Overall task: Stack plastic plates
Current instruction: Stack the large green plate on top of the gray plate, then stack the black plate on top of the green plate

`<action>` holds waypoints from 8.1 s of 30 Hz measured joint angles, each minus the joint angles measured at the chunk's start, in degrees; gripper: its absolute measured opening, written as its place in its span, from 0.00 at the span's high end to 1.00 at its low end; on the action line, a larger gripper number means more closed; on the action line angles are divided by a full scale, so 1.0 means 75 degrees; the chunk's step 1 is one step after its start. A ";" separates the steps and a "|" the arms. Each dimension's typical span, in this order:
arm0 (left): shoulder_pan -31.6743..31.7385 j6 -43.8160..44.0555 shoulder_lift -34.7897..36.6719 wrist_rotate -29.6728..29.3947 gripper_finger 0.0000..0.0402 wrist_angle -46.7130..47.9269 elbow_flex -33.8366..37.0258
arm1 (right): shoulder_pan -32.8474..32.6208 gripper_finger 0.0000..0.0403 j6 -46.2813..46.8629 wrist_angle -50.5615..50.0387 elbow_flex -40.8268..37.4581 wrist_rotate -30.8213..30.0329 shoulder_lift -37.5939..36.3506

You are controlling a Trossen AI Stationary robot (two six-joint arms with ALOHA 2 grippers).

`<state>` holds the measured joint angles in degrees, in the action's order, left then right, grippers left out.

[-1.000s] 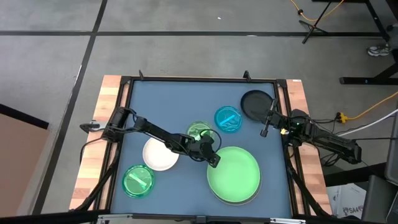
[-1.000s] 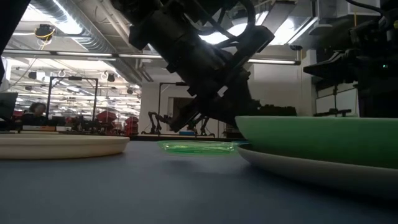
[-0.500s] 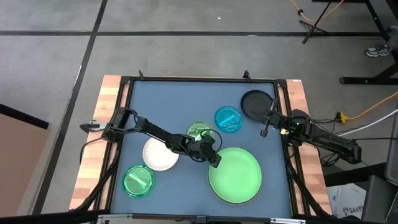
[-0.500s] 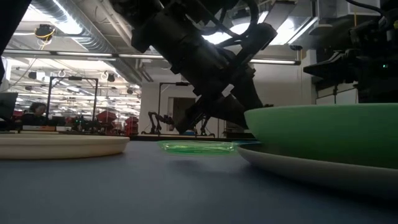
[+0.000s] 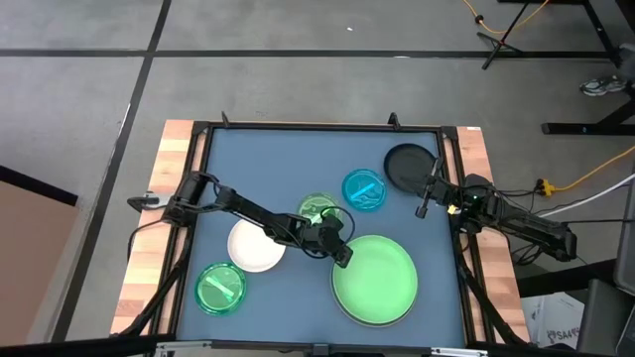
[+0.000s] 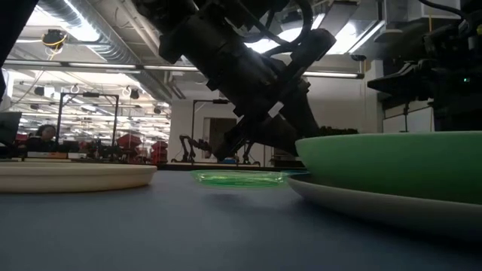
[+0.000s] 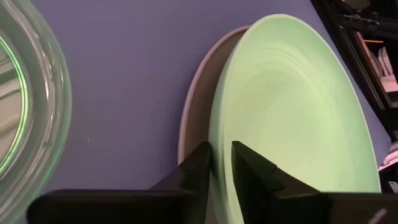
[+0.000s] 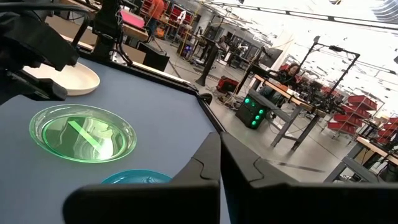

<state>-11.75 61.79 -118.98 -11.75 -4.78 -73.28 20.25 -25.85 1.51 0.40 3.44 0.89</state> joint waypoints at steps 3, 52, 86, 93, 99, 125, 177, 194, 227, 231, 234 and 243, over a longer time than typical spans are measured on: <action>0.0000 -0.0105 0.0000 -0.0026 0.79 0.0003 0.0000 | 0.0000 1.00 0.0000 -0.0002 0.0000 0.0000 0.0000; 0.0577 -0.4490 0.3007 0.0116 0.69 0.2072 0.0000 | 0.0000 1.00 0.0000 0.0007 0.0000 0.0085 0.0000; 0.0979 -0.6191 0.8810 -0.0893 0.69 0.3049 0.3224 | 0.0000 0.76 0.0006 0.0023 0.0000 -0.0182 -0.0003; 0.0979 -0.6037 0.9800 -0.0883 0.69 0.1873 0.4835 | 0.0000 0.68 0.0242 -0.0094 0.0209 -0.0181 0.0073; 0.0979 -0.6028 1.0022 -0.0883 0.69 0.0990 0.5681 | 0.0000 0.68 0.0251 -0.0944 0.1037 -0.0417 0.0581; 0.0976 -0.6054 1.0016 -0.0886 0.69 -0.0303 0.6595 | 0.0003 0.68 0.1057 -0.3352 0.3365 -0.1600 0.5572; 0.0976 -0.6045 1.0016 -0.0883 0.69 -0.0289 0.6595 | 0.0004 0.73 0.1897 -0.4213 0.4060 -0.2419 0.9818; 0.0976 -0.6045 1.0016 -0.0883 0.69 -0.0289 0.6595 | 0.0006 0.97 0.1871 -0.4210 0.4057 -0.2476 0.9815; 0.0978 -0.6042 1.0016 -0.0883 0.69 -0.0283 0.6598 | 0.0003 1.00 0.1783 -0.4228 0.4054 -0.2653 0.9809; 0.0979 -0.6042 1.0013 -0.0880 0.69 -0.0283 0.6598 | 0.0003 1.00 0.1612 -0.4317 0.4058 -0.2744 0.9809; 0.0978 -0.6042 1.0016 -0.0883 0.69 -0.0283 0.6597 | 0.0003 1.00 0.1594 -0.4734 0.4243 -0.2791 0.9809; 0.0979 -0.6042 1.0016 -0.0880 0.69 -0.0280 0.6598 | 0.0003 1.00 0.1291 -0.5735 0.5361 -0.3108 0.9809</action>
<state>-4.41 16.47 -43.86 -18.35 -6.87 -23.79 20.27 -16.16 -41.51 40.62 -19.87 74.46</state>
